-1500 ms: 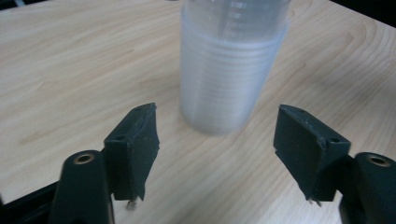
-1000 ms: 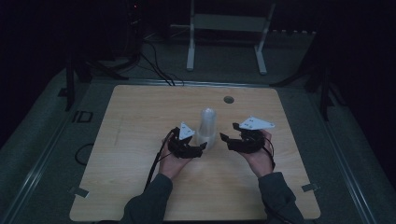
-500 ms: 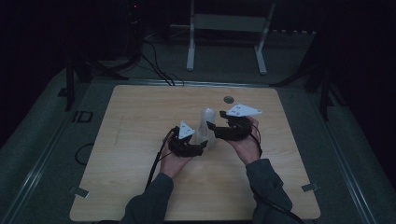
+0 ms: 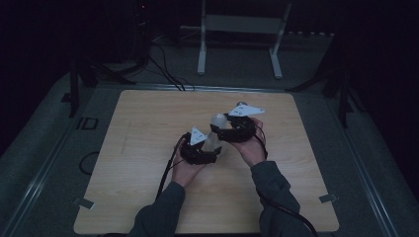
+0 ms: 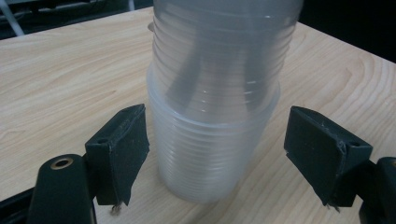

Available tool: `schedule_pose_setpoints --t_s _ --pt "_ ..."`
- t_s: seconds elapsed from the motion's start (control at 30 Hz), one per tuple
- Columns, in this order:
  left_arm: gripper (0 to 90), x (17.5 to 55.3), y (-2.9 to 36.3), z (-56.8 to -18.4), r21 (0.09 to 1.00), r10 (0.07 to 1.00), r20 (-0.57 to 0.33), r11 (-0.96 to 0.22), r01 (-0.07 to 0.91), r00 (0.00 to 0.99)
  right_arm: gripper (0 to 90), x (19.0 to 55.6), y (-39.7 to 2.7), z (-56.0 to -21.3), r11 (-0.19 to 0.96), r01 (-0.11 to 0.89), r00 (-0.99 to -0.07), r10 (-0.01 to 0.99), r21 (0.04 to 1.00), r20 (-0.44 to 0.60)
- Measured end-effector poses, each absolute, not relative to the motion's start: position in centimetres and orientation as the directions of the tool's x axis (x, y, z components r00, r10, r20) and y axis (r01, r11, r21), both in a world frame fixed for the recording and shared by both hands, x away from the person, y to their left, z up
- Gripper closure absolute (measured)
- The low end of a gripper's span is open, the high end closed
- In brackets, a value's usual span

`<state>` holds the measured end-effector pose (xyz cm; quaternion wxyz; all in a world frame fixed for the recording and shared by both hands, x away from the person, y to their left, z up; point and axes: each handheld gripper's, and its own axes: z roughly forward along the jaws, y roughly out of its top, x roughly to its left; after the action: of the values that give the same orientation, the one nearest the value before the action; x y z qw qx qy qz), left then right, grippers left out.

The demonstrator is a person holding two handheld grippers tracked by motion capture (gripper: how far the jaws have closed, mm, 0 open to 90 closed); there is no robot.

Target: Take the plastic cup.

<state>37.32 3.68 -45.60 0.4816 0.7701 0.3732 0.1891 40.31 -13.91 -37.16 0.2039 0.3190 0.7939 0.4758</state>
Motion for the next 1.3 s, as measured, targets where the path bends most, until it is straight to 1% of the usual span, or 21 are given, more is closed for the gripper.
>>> schedule_pose_setpoints --t_s 0.13,0.23,0.43,0.6,0.7,0.97,1.3 --pt "20.8 37.5 3.6 -45.7 0.891 0.757 -0.068 -0.247 0.381 0.649 36.9 40.5 -13.7 -37.5 0.336 0.319 -0.717 0.698 0.886 -0.007" --pt "20.4 37.7 3.4 -45.8 0.897 0.757 -0.064 -0.242 0.370 0.650 38.3 40.6 -13.9 -37.5 0.320 0.325 -0.718 0.696 0.890 0.012" --pt "19.1 38.2 3.0 -46.1 0.906 0.748 -0.073 -0.227 0.357 0.659 39.1 40.5 -14.2 -37.4 0.309 0.333 -0.718 0.695 0.891 0.028" --pt "19.0 38.4 2.4 -46.3 0.907 0.749 -0.050 -0.243 0.344 0.660 39.3 40.5 -14.3 -37.2 0.310 0.331 -0.721 0.693 0.891 0.027" --pt "19.5 38.6 2.2 -46.4 0.910 0.756 -0.024 -0.255 0.328 0.654 39.4 40.4 -14.4 -37.0 0.296 0.336 -0.723 0.690 0.894 0.043" --pt "21.1 38.5 2.1 -46.5 0.909 0.760 -0.012 -0.262 0.324 0.650 39.4 40.5 -14.3 -36.9 0.314 0.338 -0.724 0.689 0.887 0.032" --pt "21.1 38.5 2.0 -46.6 0.909 0.758 -0.008 -0.267 0.321 0.652 39.2 40.4 -14.4 -36.2 0.289 0.322 -0.724 0.689 0.901 0.037"
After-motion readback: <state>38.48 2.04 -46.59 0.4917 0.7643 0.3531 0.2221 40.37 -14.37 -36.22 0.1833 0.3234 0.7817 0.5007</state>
